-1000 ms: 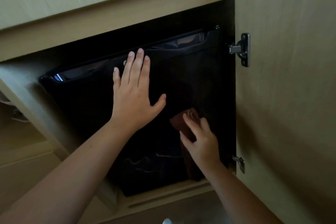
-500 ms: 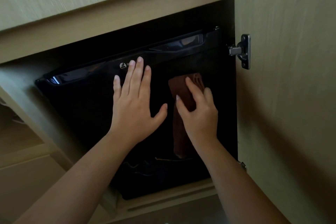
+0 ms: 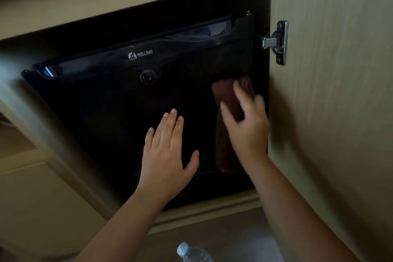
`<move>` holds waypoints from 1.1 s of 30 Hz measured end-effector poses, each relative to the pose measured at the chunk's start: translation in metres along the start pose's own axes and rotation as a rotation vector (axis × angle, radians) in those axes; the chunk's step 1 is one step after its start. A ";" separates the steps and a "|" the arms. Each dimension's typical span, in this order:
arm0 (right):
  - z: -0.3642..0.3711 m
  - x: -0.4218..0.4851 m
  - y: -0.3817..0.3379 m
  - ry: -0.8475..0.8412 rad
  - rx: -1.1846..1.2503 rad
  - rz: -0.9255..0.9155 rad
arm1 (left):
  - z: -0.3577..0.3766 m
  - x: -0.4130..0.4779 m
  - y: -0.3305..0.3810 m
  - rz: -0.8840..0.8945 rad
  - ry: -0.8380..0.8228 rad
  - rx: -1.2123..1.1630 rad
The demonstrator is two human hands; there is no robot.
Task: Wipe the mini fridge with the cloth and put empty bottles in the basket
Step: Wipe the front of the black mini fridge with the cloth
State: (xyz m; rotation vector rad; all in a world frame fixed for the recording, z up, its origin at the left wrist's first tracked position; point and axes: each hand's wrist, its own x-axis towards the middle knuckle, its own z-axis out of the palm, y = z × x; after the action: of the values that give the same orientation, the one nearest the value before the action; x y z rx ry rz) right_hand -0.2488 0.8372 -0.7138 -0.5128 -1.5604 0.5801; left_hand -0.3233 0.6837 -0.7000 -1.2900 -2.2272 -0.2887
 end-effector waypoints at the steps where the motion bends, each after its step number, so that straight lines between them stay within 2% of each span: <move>1: 0.003 0.010 -0.002 0.030 -0.023 0.005 | 0.003 -0.004 0.001 -0.015 -0.010 -0.009; 3: 0.007 0.002 0.003 0.001 -0.021 -0.010 | 0.011 -0.012 0.005 -0.037 -0.039 -0.034; 8: -0.005 -0.087 0.058 -0.314 -0.145 -0.047 | 0.026 -0.027 0.016 -0.076 -0.083 -0.092; 11: -0.018 -0.095 0.070 -0.416 -0.200 -0.040 | 0.033 -0.033 0.019 -0.105 -0.093 -0.144; 13: -0.021 -0.080 0.060 -0.354 -0.155 -0.024 | 0.037 -0.036 0.021 -0.115 -0.099 -0.162; 16: -0.018 -0.039 0.038 -0.088 -0.086 0.047 | 0.042 -0.037 0.023 -0.118 -0.098 -0.178; 18: -0.014 -0.022 0.032 -0.013 -0.135 0.082 | 0.045 -0.037 0.024 -0.124 -0.095 -0.208; 21: -0.014 -0.041 0.043 -0.029 -0.143 0.115 | 0.047 -0.037 0.021 -0.140 -0.078 -0.248; 26: -0.033 -0.103 0.090 -0.241 -0.325 0.167 | 0.050 -0.042 0.010 -0.158 -0.037 -0.257; 28: -0.038 -0.107 0.093 -0.284 -0.315 0.180 | 0.052 -0.045 0.006 -0.181 -0.010 -0.287; 33: -0.023 -0.076 0.065 -0.095 -0.109 0.197 | 0.052 -0.059 -0.017 -0.342 0.056 -0.294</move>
State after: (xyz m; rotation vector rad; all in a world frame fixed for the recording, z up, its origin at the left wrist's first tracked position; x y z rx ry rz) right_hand -0.2220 0.8402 -0.8133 -0.7368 -1.6487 0.6799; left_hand -0.3324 0.6546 -0.7743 -1.0157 -2.4158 -0.7955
